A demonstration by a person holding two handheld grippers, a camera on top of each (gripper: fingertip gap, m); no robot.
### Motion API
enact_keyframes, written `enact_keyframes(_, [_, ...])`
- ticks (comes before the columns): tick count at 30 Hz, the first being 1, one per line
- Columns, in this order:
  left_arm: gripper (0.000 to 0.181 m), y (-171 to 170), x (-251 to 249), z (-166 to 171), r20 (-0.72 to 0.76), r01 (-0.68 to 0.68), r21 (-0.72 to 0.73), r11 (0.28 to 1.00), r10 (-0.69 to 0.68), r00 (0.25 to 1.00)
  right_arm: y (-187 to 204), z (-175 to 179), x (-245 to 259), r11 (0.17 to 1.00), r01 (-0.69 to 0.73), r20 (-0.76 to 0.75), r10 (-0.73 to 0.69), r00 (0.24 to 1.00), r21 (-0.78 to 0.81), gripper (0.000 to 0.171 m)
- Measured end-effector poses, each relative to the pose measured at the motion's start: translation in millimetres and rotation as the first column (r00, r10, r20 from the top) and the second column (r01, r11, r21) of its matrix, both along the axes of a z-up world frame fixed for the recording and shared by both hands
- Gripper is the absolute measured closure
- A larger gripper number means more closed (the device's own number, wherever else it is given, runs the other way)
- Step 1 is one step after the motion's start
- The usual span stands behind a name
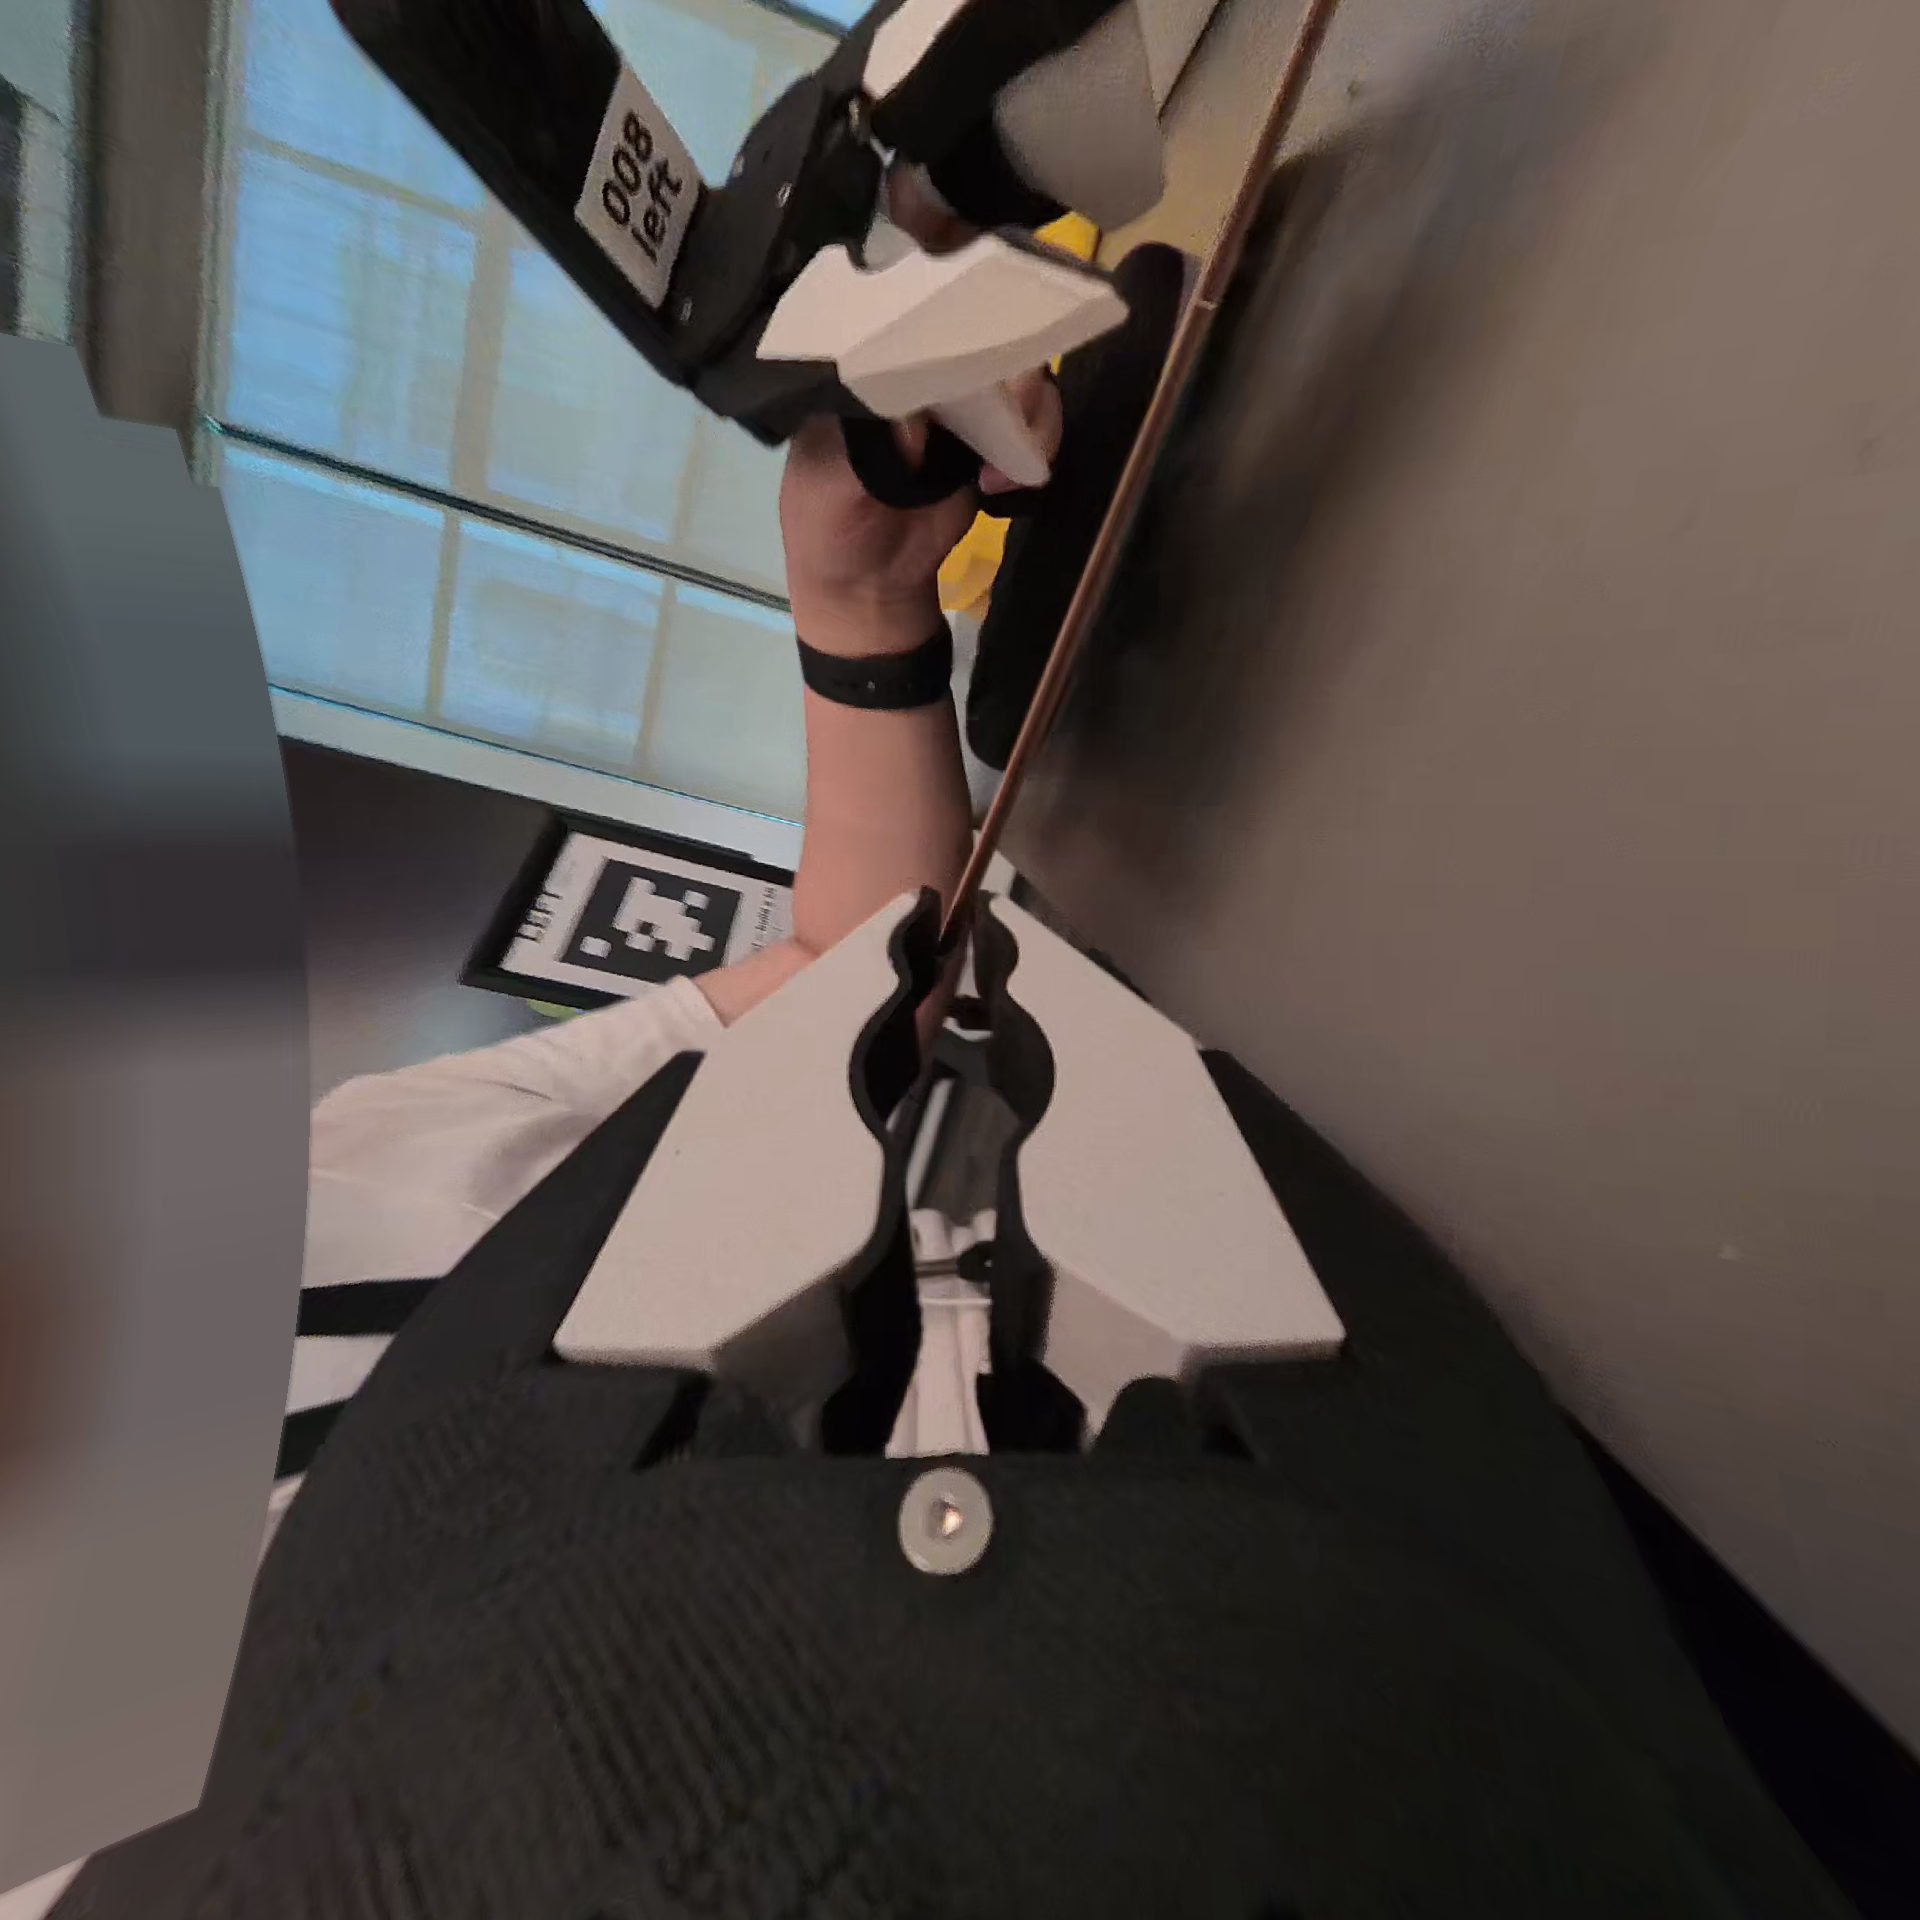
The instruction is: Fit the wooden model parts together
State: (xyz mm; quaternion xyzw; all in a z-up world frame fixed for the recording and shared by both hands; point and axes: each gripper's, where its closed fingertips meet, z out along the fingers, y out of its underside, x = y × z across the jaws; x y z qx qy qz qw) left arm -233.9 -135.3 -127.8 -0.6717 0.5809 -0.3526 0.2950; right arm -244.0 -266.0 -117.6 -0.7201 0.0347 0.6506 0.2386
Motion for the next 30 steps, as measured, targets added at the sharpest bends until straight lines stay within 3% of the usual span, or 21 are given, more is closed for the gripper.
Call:
enact_keyframes(4, [0.108, 12.7, 5.1, 21.6, 0.128, 0.045, -0.138, 0.989, -0.028, 0.991, 2.3, -4.0, 12.6, 0.993, -0.041, 0.18, 0.02, 0.983, 0.114, 0.169])
enact_keyframes(9, [0.124, 20.8, 19.3, 51.0, 0.285, 0.196, -0.496, 0.846, -0.054, 0.957, -3.0, -9.8, 18.2, 0.967, -0.132, 0.34, 0.052, 0.939, 0.216, 0.167])
enact_keyframes(13, [0.137, 38.1, 21.8, 51.6, 0.262, 0.212, -0.495, 0.843, -0.088, 0.961, -3.0, -15.4, 24.6, 0.956, -0.175, 0.399, 0.07, 0.914, 0.233, 0.167])
enact_keyframes(17, [0.133, 31.7, 14.0, 46.9, 0.207, 0.273, -0.498, 0.823, -0.193, 0.959, 0.8, -21.2, 31.8, 0.947, -0.217, 0.468, 0.085, 0.88, 0.236, 0.167])
enact_keyframes(23, [0.155, 11.2, 8.7, 44.6, 0.208, 0.393, -0.536, 0.747, -0.335, 0.919, 13.0, -24.2, 37.7, 0.942, -0.257, 0.517, 0.112, 0.848, 0.217, 0.166])
enact_keyframes(24, [0.172, 10.3, 9.0, 44.1, 0.206, 0.404, -0.533, 0.743, -0.349, 0.914, 16.1, -26.4, 40.0, 0.942, -0.265, 0.537, 0.117, 0.835, 0.208, 0.164])
enact_keyframes(25, [0.175, 11.9, 10.3, 44.7, 0.211, 0.407, -0.529, 0.745, -0.349, 0.913, 20.8, -29.1, 43.5, 0.941, -0.27, 0.563, 0.113, 0.818, 0.203, 0.163])
enact_keyframes(27, [0.177, 15.8, 11.0, 47.8, 0.234, 0.397, -0.557, 0.73, -0.321, 0.918, 33.0, -28.0, 54.0, 0.93, -0.288, 0.618, 0.09, 0.781, 0.229, 0.158])
enact_keyframes(30, [0.178, 18.9, 2.3, 46.3, 0.28, 0.404, -0.597, 0.693, -0.293, 0.914, 75.2, 0.1, 82.2, 0.864, -0.27, 0.685, -0.113, 0.72, 0.425, 0.132])
